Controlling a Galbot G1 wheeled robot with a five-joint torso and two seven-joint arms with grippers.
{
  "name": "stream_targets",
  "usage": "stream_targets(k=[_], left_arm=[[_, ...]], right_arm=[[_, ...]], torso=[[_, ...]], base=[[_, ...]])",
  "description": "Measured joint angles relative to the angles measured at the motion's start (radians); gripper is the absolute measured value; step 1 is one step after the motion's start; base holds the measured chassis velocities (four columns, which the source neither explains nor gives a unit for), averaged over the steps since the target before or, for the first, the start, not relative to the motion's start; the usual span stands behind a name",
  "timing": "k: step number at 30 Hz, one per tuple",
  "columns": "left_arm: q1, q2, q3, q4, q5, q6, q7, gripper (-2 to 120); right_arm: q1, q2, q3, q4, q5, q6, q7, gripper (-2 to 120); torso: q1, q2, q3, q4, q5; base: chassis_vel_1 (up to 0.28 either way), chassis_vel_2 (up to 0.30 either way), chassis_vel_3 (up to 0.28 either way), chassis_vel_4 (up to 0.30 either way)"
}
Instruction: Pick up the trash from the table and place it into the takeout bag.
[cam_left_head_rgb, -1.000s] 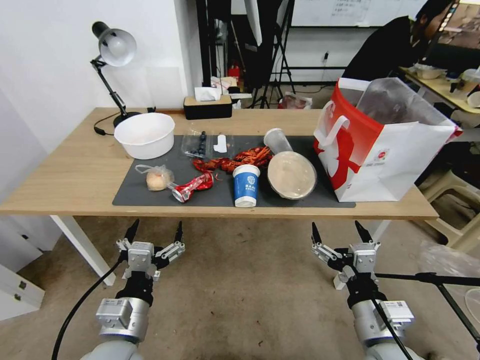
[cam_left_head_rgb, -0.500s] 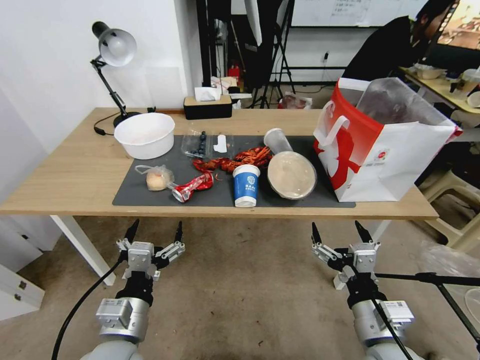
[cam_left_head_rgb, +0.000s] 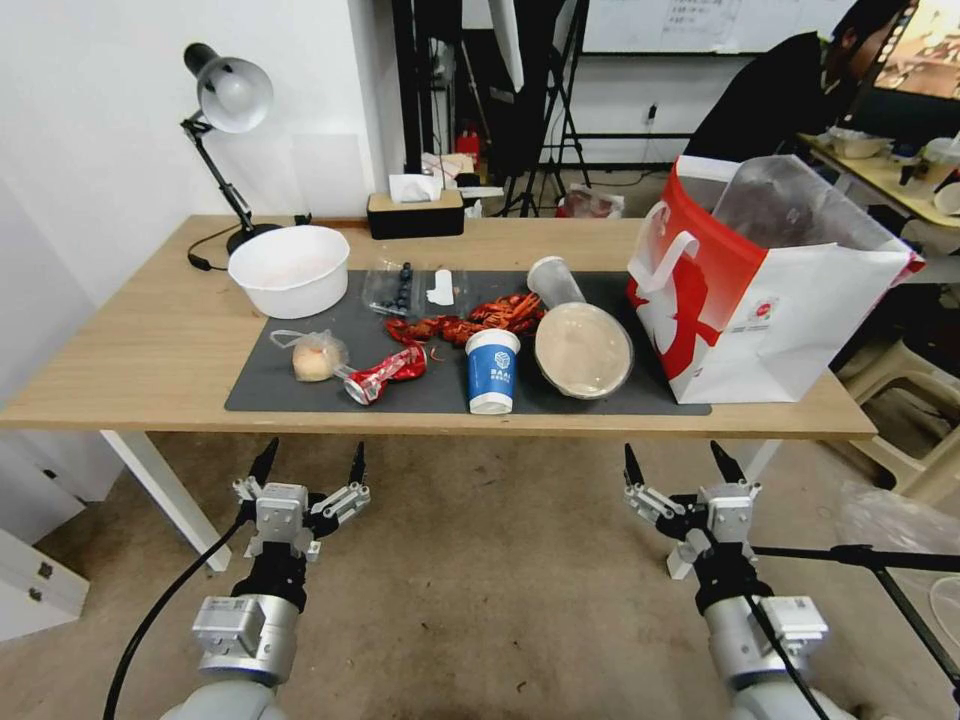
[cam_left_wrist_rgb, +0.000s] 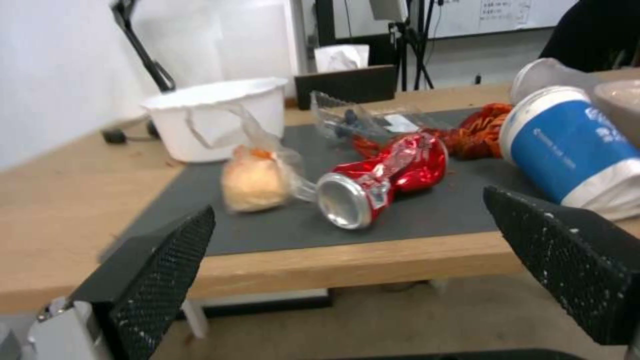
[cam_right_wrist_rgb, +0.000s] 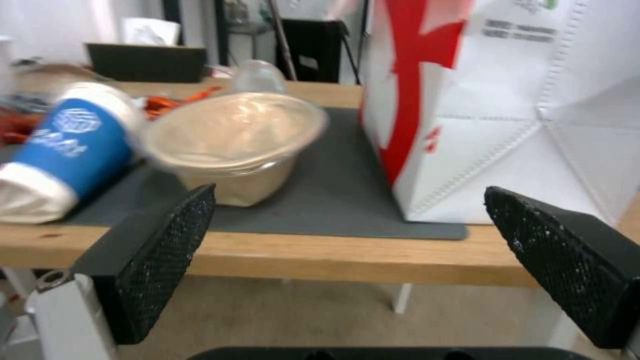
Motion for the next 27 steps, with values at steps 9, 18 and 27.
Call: stream_targets(k=[9,18,27], left_arm=[[-0.127,-0.074,0.028,-0.006,-0.127,0.201,0.035,100],[-0.127,-0.069,0.024,0.007,-0.125,0.172,0.037,100],[-0.142,-0.059,0.024,0.038,-0.124,0.14,0.047,100]], right_arm=[[0.146,-0.035,0.101,0.053,0.125,-0.339,0.06,100],[0.152,-0.036,0.103,0.054,0.135,-0.352,0.064,100],[0.17,-0.068,-0.024,-0.013,0.3,-0.107,0.12,100]], torso=[[0.0,0.0,0.0,0.0002,-0.0001],[0.0,0.0,0.0,0.0,-0.0001],[0.0,0.0,0.0,-0.0003,-0.0002]], base=[[0.0,0.0,0.0,0.0],[0.0,0.0,0.0,0.0],[0.0,0.0,0.0,0.0]])
